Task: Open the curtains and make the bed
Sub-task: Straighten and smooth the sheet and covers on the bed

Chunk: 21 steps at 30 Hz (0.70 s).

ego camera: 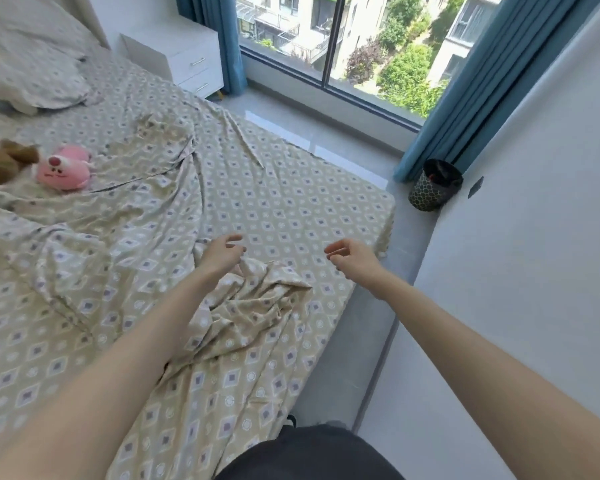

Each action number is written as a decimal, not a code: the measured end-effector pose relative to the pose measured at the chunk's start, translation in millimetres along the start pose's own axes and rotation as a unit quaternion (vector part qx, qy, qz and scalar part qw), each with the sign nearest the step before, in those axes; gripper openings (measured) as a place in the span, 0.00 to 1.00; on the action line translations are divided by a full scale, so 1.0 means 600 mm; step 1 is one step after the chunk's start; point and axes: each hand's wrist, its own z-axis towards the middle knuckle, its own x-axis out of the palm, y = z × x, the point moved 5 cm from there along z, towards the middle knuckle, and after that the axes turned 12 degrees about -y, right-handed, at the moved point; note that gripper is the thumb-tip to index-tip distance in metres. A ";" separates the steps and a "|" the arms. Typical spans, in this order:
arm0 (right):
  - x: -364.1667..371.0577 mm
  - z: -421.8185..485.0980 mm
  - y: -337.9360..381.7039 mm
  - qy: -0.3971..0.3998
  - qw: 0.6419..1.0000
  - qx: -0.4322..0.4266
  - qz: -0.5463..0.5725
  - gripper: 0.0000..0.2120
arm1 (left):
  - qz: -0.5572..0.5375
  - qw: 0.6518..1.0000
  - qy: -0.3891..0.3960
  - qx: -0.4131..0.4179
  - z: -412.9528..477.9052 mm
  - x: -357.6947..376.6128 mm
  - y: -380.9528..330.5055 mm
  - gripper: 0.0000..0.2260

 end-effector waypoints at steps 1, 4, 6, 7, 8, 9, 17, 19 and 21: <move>0.016 0.031 0.014 0.024 1.000 -0.010 -0.013 0.09 | -0.007 1.000 -0.016 -0.017 0.016 -0.010 0.007 0.17; 0.072 0.102 0.051 0.103 0.993 -0.037 -0.049 0.10 | -0.035 0.995 -0.070 -0.060 0.050 -0.035 0.037 0.15; 0.112 0.137 0.074 0.151 0.984 -0.064 -0.074 0.10 | -0.047 0.990 -0.097 -0.089 0.059 -0.048 0.058 0.14; 0.135 0.157 0.090 0.174 0.978 -0.081 -0.087 0.11 | -0.057 0.985 -0.119 -0.114 0.062 -0.057 0.071 0.15; 0.154 0.174 0.103 0.193 0.971 -0.097 -0.099 0.11 | -0.066 0.979 -0.141 -0.133 0.066 -0.064 0.085 0.15; 0.171 0.190 0.115 0.215 0.964 -0.110 -0.112 0.11 | -0.072 0.972 -0.164 -0.154 0.064 -0.072 0.095 0.16; 0.265 0.259 0.190 0.355 0.883 -0.219 -0.213 0.10 | -0.161 0.880 -0.317 -0.315 0.027 -0.069 0.178 0.17; 0.298 0.256 0.208 0.382 0.859 -0.246 -0.235 0.09 | -0.222 0.843 -0.341 -0.353 0.012 -0.057 0.199 0.16; 0.332 0.242 0.220 0.409 0.838 -0.261 -0.249 0.10 | -0.270 0.808 -0.352 -0.388 -0.003 -0.046 0.223 0.15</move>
